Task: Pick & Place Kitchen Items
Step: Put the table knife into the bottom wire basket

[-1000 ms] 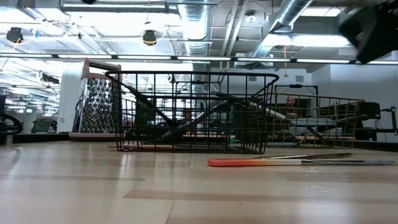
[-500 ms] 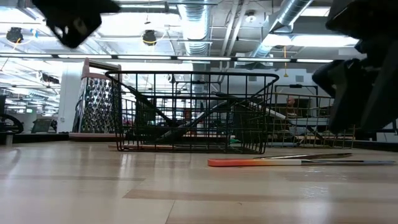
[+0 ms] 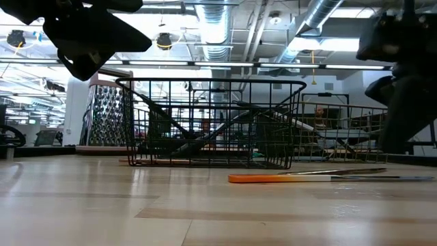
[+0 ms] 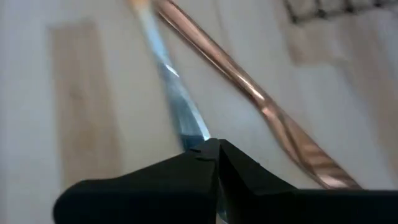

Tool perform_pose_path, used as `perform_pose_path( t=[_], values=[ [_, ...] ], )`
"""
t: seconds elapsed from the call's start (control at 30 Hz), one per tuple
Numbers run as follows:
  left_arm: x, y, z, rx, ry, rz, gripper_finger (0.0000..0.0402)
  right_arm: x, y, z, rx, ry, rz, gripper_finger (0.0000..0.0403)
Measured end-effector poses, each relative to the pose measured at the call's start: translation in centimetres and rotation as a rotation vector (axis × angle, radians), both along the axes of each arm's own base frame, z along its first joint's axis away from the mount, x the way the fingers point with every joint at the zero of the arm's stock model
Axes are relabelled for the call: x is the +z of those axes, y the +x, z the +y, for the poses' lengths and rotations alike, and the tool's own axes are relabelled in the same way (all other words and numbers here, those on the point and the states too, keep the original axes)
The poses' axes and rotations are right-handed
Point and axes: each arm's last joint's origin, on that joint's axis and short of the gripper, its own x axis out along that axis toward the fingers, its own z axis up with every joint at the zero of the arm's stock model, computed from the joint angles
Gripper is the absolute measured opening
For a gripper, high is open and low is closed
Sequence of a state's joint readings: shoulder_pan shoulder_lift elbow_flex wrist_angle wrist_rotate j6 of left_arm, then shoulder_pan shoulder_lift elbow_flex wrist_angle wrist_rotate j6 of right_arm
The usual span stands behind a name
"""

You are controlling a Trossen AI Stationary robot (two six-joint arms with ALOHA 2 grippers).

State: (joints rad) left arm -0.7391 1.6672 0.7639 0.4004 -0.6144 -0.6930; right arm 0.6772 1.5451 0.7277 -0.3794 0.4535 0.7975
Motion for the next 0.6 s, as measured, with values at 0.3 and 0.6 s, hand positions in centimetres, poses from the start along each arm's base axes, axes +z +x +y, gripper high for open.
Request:
perform_pose_path(
  t=[0.3,0.6],
  values=[
    [0.0,0.0,0.1,0.019,0.005,-0.009,0.0136,-0.6,-0.4,-0.7,-0.011,-0.036,0.097,0.0002],
    [0.1,0.0,0.1,0.021,0.005,-0.011,0.0137,-2.9,0.8,0.1,-0.004,-0.033,0.093,0.0001]
  ],
)
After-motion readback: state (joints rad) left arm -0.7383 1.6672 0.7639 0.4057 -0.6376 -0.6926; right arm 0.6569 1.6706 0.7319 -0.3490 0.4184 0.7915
